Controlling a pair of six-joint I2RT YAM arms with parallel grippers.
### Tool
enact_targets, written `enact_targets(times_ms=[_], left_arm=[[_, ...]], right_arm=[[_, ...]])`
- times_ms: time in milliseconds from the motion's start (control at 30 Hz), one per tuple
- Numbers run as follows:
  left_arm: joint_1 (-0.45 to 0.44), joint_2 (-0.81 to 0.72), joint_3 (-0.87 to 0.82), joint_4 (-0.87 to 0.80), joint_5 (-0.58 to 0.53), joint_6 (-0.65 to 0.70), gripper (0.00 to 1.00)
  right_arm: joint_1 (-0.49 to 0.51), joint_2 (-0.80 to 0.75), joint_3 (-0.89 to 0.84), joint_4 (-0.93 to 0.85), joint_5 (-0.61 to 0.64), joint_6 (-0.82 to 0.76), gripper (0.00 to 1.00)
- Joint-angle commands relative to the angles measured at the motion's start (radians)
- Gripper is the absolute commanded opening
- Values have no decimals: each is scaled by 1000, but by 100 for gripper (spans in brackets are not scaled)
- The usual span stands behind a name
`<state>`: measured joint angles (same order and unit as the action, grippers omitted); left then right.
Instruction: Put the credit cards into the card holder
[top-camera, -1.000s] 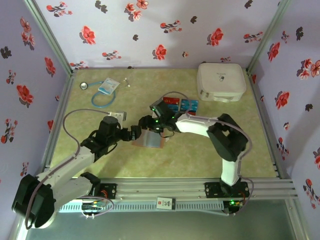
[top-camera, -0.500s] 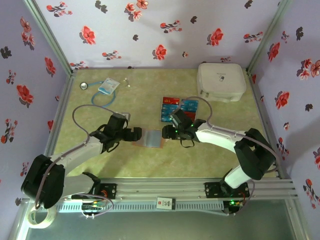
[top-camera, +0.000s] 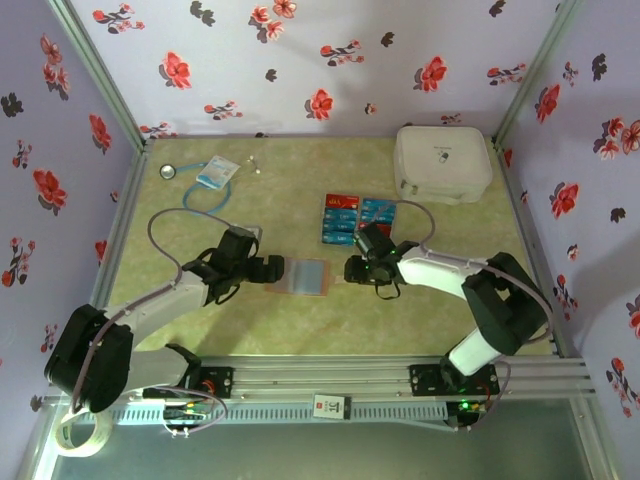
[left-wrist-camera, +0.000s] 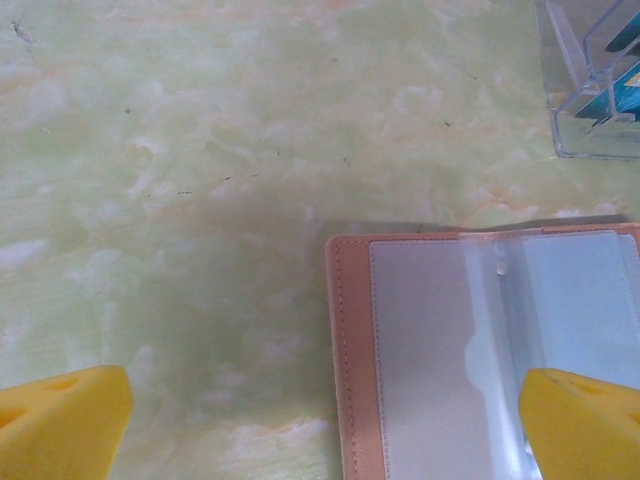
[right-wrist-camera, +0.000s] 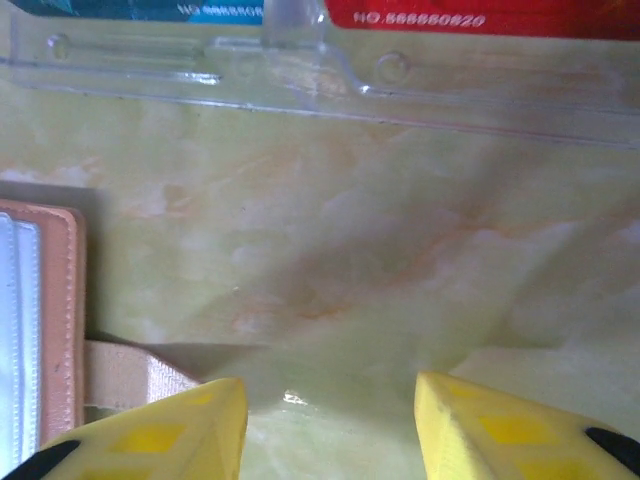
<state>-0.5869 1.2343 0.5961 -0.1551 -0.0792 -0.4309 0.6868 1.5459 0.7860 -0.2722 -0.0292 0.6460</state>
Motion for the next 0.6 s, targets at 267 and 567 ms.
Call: enact_targets(times_ms=[267,567], left_arm=[[-15,31,86,-8,-5,-17,100],[-12,257,337,-68,-29,-10,100]], right_arm=[[-85,-174,163,-215,110,-144,55],[-231,-210,195,-223,48,-157,58]])
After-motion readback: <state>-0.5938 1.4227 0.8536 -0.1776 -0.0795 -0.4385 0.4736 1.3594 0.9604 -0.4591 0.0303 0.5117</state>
